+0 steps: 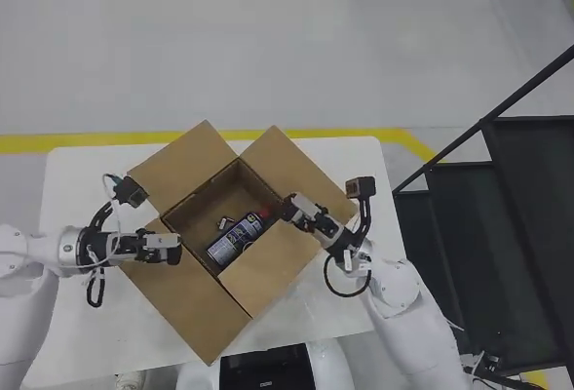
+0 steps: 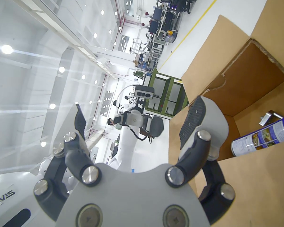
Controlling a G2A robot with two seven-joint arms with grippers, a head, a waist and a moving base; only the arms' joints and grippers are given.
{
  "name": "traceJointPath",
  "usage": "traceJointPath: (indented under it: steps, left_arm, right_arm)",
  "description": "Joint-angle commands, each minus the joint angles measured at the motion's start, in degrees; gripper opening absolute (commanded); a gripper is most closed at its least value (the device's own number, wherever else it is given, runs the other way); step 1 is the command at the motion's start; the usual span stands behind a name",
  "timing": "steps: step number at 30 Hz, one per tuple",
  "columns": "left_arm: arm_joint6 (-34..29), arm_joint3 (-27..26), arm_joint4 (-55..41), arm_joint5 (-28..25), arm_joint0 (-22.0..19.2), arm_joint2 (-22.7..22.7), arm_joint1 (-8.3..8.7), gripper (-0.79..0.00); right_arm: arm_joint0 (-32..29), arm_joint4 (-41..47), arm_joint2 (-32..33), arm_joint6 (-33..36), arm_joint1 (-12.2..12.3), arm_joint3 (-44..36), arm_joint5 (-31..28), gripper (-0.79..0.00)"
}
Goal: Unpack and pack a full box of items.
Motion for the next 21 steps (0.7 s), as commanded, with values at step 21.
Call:
traceJointPath:
  steps: [21]
  left_arm:
    - [0.16, 7.09, 5.48, -17.16, -14.58, 23.82, 0.72, 0.0]
  right_arm:
    - [-5.52, 0.79, 2.97, -7.47, 0.92, -1.85, -3.35, 0.0]
